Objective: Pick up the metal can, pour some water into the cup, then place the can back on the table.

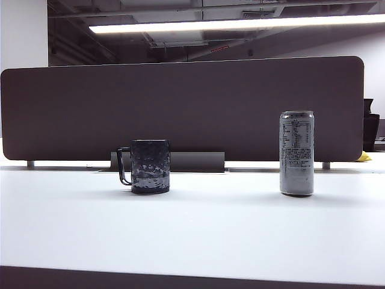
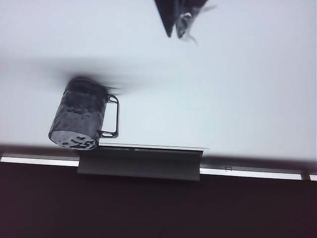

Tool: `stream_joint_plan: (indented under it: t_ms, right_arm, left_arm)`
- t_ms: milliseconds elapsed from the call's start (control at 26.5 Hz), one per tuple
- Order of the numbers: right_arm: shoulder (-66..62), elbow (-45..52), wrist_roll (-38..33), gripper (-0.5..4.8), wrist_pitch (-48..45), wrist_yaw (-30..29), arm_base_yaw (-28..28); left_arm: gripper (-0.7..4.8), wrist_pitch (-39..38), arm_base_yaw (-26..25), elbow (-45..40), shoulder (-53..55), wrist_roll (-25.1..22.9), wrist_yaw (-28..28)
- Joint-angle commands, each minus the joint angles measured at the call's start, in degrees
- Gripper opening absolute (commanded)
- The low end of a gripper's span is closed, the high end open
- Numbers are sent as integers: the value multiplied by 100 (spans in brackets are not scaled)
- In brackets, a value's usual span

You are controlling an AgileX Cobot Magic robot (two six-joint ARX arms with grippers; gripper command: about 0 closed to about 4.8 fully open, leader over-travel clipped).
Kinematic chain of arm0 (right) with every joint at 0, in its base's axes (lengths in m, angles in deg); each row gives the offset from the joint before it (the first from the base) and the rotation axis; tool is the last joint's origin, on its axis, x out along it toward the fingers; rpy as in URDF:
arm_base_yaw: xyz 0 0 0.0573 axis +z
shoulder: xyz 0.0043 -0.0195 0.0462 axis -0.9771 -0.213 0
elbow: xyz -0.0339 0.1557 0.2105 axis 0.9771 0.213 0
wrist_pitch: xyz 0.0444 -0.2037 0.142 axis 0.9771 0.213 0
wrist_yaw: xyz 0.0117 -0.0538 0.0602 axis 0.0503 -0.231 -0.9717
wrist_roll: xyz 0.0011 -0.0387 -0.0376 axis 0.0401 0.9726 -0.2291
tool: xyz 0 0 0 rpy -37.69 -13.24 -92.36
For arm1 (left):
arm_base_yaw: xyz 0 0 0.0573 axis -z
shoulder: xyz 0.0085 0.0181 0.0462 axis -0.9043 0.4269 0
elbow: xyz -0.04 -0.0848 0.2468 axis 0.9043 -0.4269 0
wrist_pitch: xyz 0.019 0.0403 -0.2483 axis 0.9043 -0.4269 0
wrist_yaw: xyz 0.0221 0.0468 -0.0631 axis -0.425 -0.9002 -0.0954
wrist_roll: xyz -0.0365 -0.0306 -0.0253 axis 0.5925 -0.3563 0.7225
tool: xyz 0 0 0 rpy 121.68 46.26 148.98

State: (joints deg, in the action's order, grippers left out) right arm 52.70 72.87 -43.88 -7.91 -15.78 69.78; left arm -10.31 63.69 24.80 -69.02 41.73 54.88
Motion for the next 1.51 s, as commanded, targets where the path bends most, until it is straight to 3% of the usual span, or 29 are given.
stream_joint_plan:
  t_ms: [38,1131,1509]
  right_arm:
    - [7,9,-24,-5,-247,-9,4]
    - [7,7,-22,-5,-177,31,-22]
    - [7,7,-22,-5,-168,31,-22]
  left_arm:
    - [-5,46,-15,9,4,-17,22]
    - [-5,33,-13,7,7,-2,13]
    - [-5,181,-15,9,4,0,-763]
